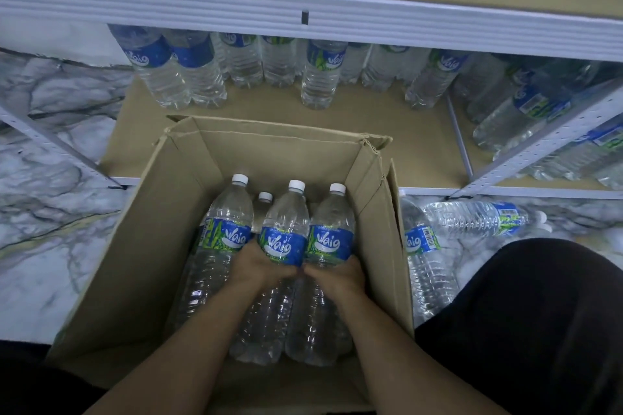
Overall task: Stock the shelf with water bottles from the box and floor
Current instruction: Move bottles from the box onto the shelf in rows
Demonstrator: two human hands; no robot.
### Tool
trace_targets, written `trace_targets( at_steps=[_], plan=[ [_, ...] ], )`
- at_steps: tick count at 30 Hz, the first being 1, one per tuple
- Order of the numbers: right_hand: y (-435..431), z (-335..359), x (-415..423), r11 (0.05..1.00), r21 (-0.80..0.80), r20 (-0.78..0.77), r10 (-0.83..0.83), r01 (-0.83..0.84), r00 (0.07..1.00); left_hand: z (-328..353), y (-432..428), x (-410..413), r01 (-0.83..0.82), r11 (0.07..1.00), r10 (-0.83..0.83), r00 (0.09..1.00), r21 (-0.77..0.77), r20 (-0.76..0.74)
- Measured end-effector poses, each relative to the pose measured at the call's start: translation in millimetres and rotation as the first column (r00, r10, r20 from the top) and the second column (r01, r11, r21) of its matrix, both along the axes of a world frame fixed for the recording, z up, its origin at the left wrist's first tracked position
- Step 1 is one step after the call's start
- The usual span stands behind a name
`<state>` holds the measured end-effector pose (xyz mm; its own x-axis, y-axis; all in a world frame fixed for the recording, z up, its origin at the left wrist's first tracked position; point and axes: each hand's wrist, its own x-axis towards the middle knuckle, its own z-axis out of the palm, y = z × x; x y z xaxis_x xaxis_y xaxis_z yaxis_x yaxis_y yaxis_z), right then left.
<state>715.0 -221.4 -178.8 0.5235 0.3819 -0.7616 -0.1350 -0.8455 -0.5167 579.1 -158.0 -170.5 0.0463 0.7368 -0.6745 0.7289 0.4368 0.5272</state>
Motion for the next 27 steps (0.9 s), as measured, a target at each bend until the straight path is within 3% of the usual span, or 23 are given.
trace_targets(
  at_steps=[4, 7, 13, 20, 27],
  plan=[
    [2.2, 14.6, -1.5, 0.999, 0.024, 0.091, 0.028, -0.030, 0.995, 18.8, -3.5, 0.4, -0.045, 0.990, 0.045, 0.999, 0.132, 0.004],
    [4.7, 32.0, 0.1, 0.987, 0.128, 0.181, 0.075, -0.099, 0.981, 46.1, -4.0, -2.7, -0.052, 0.962, 0.046, 0.999, 0.267, 0.029],
    [-4.7, 94.3, -1.3, 0.916, 0.367, 0.198, 0.094, -0.163, 0.976, 114.1, -5.8, -14.2, -0.134, 0.881, 0.082, 0.988, 0.455, 0.134],
    [-28.2, 177.3, -7.7, 0.746, 0.640, 0.226, 0.045, -0.183, 0.973, 206.8, -28.9, -28.2, -0.187, 0.727, -0.008, 0.960, 0.660, 0.281],
    [-57.7, 278.9, 0.6, 0.515, 0.844, 0.246, -0.125, -0.149, 0.961, 290.8, -65.9, -18.9, -0.332, 0.560, -0.186, 0.842, 0.759, 0.506]
  ],
)
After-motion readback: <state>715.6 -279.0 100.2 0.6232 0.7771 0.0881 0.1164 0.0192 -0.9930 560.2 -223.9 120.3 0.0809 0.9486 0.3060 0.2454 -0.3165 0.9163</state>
